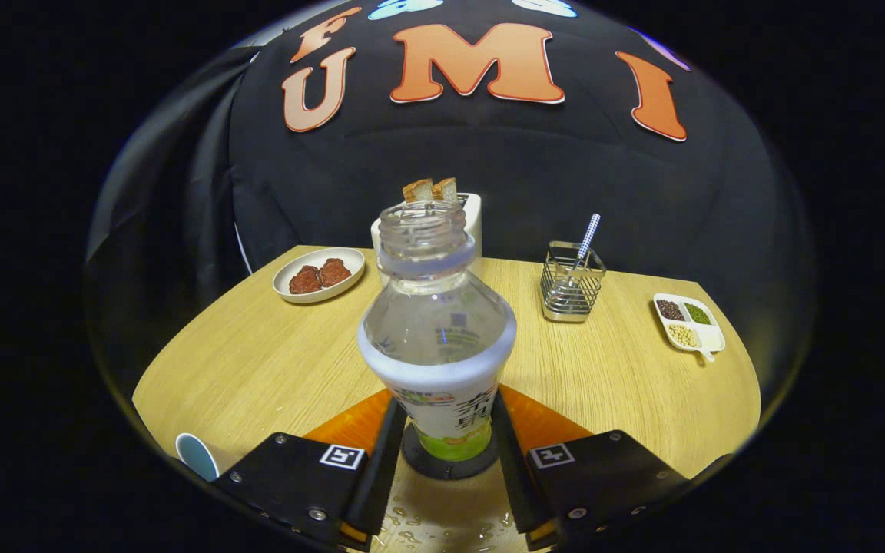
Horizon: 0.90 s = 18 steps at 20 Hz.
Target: Take the bottle from table, then pour the juice into the cup, finally place the bottle on the coaster
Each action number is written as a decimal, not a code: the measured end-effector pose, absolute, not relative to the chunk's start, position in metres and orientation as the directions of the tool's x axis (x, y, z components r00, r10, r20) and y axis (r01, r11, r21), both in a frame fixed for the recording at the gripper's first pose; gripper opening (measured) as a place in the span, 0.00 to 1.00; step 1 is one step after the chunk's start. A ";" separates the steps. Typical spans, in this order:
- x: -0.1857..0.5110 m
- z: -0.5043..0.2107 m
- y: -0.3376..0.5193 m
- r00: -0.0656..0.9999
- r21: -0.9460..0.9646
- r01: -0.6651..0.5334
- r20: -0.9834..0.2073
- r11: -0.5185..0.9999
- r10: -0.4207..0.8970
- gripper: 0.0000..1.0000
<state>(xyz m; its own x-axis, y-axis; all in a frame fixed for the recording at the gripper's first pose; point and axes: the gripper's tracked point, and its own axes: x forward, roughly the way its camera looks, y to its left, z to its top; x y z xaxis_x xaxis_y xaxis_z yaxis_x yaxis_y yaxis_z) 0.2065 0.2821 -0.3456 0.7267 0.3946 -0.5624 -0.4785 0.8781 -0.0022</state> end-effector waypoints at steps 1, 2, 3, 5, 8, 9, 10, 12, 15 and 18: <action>0.205 -0.349 0.281 0.725 0.005 -0.472 -0.567 0.882 0.391 0.64; 0.204 -0.352 0.281 0.722 0.014 -0.466 -0.572 0.885 0.390 0.65; 0.204 -0.352 0.281 0.725 0.022 -0.461 -0.568 0.887 0.391 0.66; 0.203 -0.353 0.281 0.724 0.027 -0.459 -0.569 0.888 0.391 0.66; 0.196 -0.351 0.278 0.723 0.025 -0.455 -0.573 0.890 0.386 0.75; 0.194 -0.347 0.274 0.728 0.018 -0.448 -0.573 0.894 0.377 0.80; 0.191 -0.342 0.270 0.731 0.019 -0.443 -0.571 0.896 0.373 0.89; 0.182 -0.325 0.265 0.735 0.043 -0.434 -0.561 0.900 0.381 0.98; 0.167 -0.283 0.248 0.763 0.055 -0.411 -0.525 0.910 0.376 0.98; 0.158 -0.226 0.224 0.809 0.014 -0.396 -0.468 0.918 0.356 0.98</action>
<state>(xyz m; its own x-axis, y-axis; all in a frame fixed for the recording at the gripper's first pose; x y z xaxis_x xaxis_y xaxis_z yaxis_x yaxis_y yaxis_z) 0.1577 0.2236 -0.2261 0.8087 0.3559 -0.4685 -0.3961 0.9181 0.0138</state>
